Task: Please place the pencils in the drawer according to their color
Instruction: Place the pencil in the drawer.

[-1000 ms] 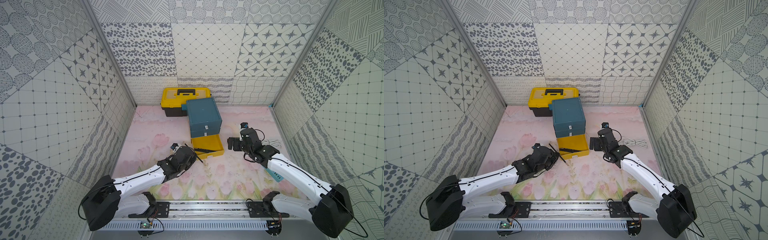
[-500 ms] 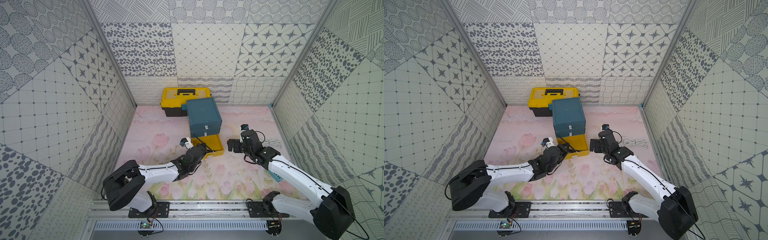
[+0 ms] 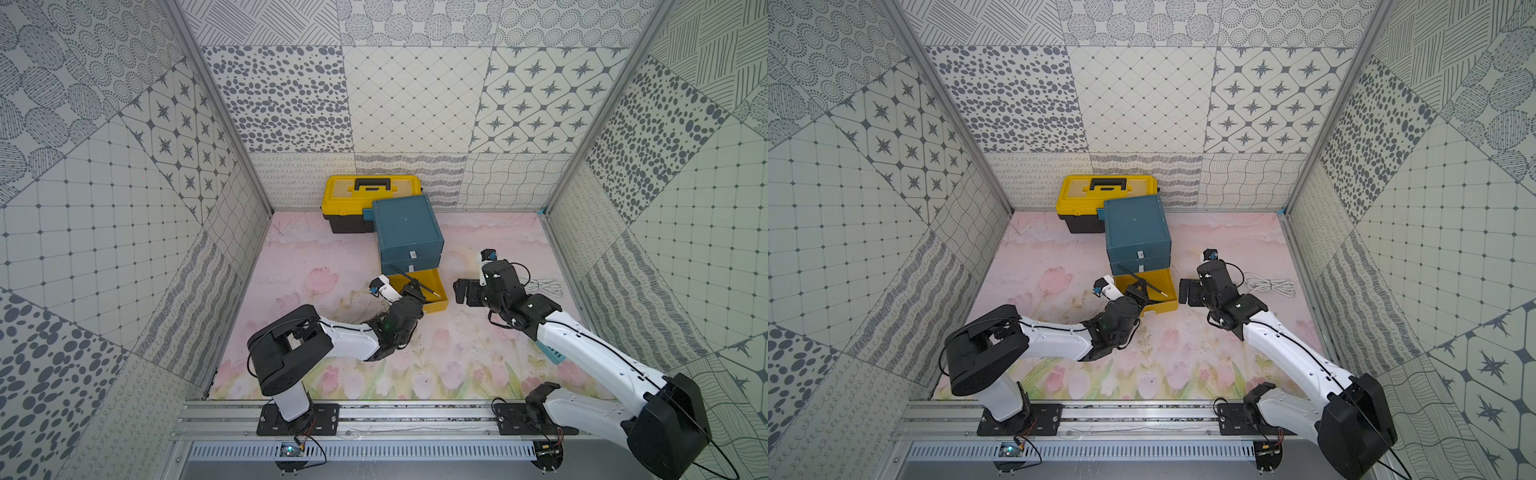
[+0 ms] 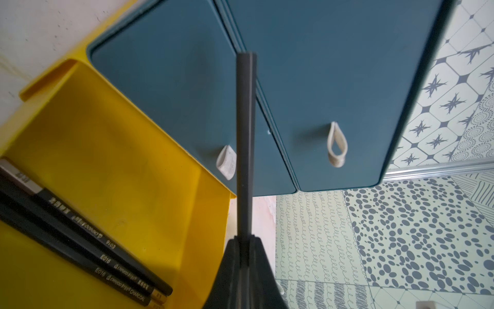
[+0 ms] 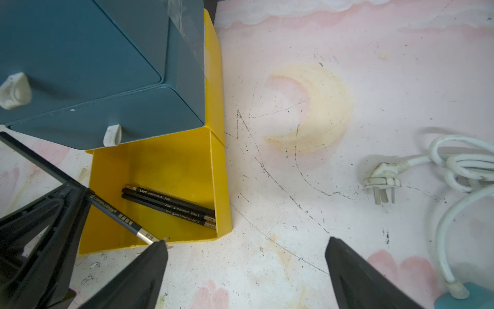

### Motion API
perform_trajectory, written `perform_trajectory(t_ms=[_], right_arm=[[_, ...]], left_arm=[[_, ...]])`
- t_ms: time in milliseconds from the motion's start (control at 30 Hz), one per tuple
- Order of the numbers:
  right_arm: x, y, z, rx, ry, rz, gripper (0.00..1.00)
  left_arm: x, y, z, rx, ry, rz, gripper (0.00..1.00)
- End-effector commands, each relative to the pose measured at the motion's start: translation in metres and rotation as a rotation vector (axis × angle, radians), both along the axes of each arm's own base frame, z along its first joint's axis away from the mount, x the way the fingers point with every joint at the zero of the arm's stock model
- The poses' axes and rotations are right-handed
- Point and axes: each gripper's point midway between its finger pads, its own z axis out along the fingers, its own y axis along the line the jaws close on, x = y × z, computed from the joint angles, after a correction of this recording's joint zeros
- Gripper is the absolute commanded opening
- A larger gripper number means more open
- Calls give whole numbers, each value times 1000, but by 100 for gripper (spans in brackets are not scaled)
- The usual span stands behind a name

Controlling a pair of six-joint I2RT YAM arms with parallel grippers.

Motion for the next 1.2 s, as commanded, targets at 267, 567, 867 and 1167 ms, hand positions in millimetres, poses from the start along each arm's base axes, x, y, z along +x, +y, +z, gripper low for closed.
perform_trajectory(t_ms=[267, 567, 867, 1167], right_arm=[[1, 4, 5, 45, -28, 9, 99], [1, 7, 6, 53, -28, 18, 99], [0, 7, 4, 60, -24, 19, 99], [-2, 13, 4, 80, -15, 47, 99]], left_arm=[[17, 1, -4, -50, -46, 146, 0], [14, -11, -33, -51, 57, 115, 16], [8, -14, -42, -12, 128, 108, 28], [2, -14, -21, 52, 101, 73, 31]])
